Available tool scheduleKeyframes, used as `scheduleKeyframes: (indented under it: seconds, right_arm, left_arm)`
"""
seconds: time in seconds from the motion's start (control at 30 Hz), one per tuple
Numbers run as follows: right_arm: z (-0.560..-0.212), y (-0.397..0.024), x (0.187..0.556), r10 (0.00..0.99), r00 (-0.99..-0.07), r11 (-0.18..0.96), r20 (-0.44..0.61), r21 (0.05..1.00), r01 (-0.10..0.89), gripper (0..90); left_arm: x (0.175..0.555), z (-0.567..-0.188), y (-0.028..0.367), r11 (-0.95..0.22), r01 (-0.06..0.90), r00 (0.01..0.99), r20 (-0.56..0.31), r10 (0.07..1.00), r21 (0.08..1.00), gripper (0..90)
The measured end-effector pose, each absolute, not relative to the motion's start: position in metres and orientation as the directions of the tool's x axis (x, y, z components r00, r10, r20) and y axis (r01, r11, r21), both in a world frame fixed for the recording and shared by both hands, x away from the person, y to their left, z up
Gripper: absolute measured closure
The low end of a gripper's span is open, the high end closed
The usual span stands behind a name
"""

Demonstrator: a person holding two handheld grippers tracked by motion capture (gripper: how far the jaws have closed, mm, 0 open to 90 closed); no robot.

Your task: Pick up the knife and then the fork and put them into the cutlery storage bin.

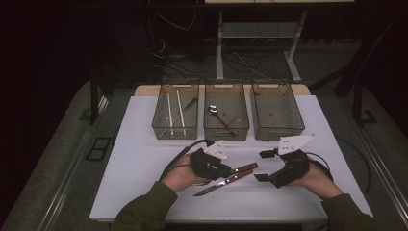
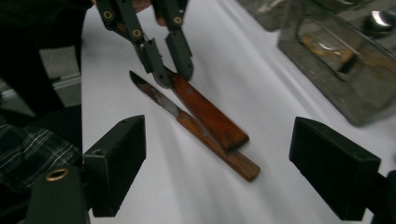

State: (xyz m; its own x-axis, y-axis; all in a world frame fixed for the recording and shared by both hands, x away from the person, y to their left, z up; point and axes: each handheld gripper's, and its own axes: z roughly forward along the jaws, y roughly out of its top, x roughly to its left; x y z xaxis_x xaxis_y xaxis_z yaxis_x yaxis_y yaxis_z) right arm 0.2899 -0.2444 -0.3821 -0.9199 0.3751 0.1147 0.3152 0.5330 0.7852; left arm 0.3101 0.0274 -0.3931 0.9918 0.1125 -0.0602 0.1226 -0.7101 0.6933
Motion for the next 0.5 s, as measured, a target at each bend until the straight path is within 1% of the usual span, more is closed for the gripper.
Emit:
scheduleKeyframes:
  seconds: [0.07,0.1,0.13,0.17,0.33,0.43,0.5]
  right_arm:
    - [-0.381,-0.236,0.293,0.342,-0.933,0.56,0.115,0.772,0.3,19.0]
    - [-0.38,-0.233,0.294,0.324,-0.938,0.57,0.119,0.767,0.294,20.7]
    - [-0.379,-0.229,0.296,0.301,-0.946,0.586,0.124,0.758,0.286,26.3]
    - [-0.378,-0.226,0.298,0.274,-0.954,0.602,0.121,0.752,0.269,27.0]
    - [-0.377,-0.21,0.306,0.201,-0.975,0.661,0.096,0.722,0.207,31.4]
    - [-0.382,-0.205,0.307,0.177,-0.98,0.693,0.088,0.696,0.188,36.9]
    - [-0.386,-0.204,0.306,0.166,-0.981,0.701,0.102,0.688,0.191,41.0]
  left_arm:
    - [0.311,-0.388,0.024,-0.714,0.111,0.994,-0.065,0.092,0.691,77.0]
    - [0.313,-0.385,0.022,-0.717,0.105,0.994,-0.066,0.082,0.689,77.0]
    - [0.314,-0.382,0.021,-0.722,0.094,0.996,-0.06,0.073,0.685,77.0]
    - [0.314,-0.379,0.02,-0.722,0.091,0.996,-0.063,0.066,0.686,77.0]
    - [0.315,-0.374,0.02,-0.722,0.06,0.998,-0.048,0.037,0.69,77.0]
    - [0.314,-0.374,0.021,-0.723,0.053,0.998,-0.053,0.023,0.688,77.0]
    - [0.313,-0.374,0.02,-0.729,0.04,0.999,-0.053,0.005,0.683,77.0]
